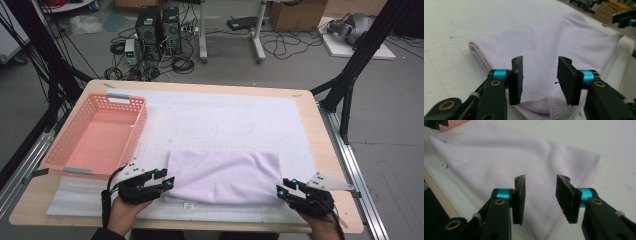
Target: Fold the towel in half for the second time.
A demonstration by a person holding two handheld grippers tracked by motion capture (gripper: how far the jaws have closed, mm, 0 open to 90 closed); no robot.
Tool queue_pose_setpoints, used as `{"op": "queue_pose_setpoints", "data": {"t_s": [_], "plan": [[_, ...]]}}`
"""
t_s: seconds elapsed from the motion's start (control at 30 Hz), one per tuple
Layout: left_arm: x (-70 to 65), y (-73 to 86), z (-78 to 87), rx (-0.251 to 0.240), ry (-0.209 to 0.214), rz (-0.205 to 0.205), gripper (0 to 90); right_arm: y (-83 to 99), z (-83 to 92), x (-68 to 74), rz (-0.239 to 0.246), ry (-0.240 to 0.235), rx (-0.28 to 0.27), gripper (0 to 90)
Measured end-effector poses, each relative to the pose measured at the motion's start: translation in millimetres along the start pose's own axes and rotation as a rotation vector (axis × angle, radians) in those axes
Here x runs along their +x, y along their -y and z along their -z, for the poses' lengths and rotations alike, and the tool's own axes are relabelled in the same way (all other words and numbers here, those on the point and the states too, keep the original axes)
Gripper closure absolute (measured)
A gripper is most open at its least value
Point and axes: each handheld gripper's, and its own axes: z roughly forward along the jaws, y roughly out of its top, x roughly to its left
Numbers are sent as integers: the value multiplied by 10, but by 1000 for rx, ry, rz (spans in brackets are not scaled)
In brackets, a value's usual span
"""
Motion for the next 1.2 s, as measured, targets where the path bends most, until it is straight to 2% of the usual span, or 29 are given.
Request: {"op": "queue_pose_setpoints", "data": {"t_s": [0.1, 0.17, 0.2, 0.23, 0.3, 0.37, 0.47, 0.5, 0.53, 0.57, 0.6, 0.67, 0.7, 0.73, 0.83, 0.9, 1.0, 1.07, 1.17, 1.2], "plan": [[-32, 31, -84, 54, 14, -21, 630, 12, -220, 108, 74, 14, 73, 637], [-49, 80, -129, 130, 14, -33, 682, 81, -328, 101, 98, 25, 142, 635], [-55, 98, -137, 148, 12, -35, 701, 127, -347, 83, 113, 36, 176, 630], [-55, 120, -139, 174, 9, -39, 701, 141, -334, 64, 115, 33, 169, 629], [-55, 151, -120, 193, 17, -44, 702, 148, -282, 20, 127, 79, 185, 624], [-65, 150, -76, 221, 16, -65, 703, 160, -239, -14, 108, 105, 194, 634], [-75, 146, -20, 243, 15, -65, 696, 136, -196, -26, 84, 125, 219, 632], [-72, 139, -10, 241, 11, -62, 684, 120, -174, -23, 70, 119, 217, 625], [-71, 135, -6, 235, 8, -58, 657, 101, -136, -43, 50, 112, 184, 609], [-58, 125, 2, 215, -6, -59, 631, 87, -105, -60, 25, 106, 147, 583], [-51, 119, 5, 193, -13, -50, 600, 59, -59, -98, -11, 103, 75, 563], [-13, 84, 5, 126, -27, -33, 553, 8, -39, -146, -39, 116, -13, 530], [17, 51, -7, 87, -22, -9, 545, -10, -52, -159, -44, 118, -34, 531], [42, 19, -24, 63, -29, -2, 543, -36, -96, -180, -46, 134, -49, 528], [130, -76, -91, 46, -71, 15, 524, -86, -267, -247, -50, 153, -25, 511], [221, -150, -163, 45, -114, 24, 511, -129, -377, -292, -59, 156, -5, 489], [348, -212, -279, 65, -142, 69, 475, -190, -493, -348, -53, 155, 4, 484], [432, -234, -388, 92, -173, 85, 464, -213, -557, -380, -55, 152, 7, 483], [541, -267, -537, 104, -220, 116, 442, -210, -656, -433, -43, 164, 24, 460], [566, -277, -583, 111, -235, 114, 451, -198, -701, -460, -45, 171, 36, 459]]}}
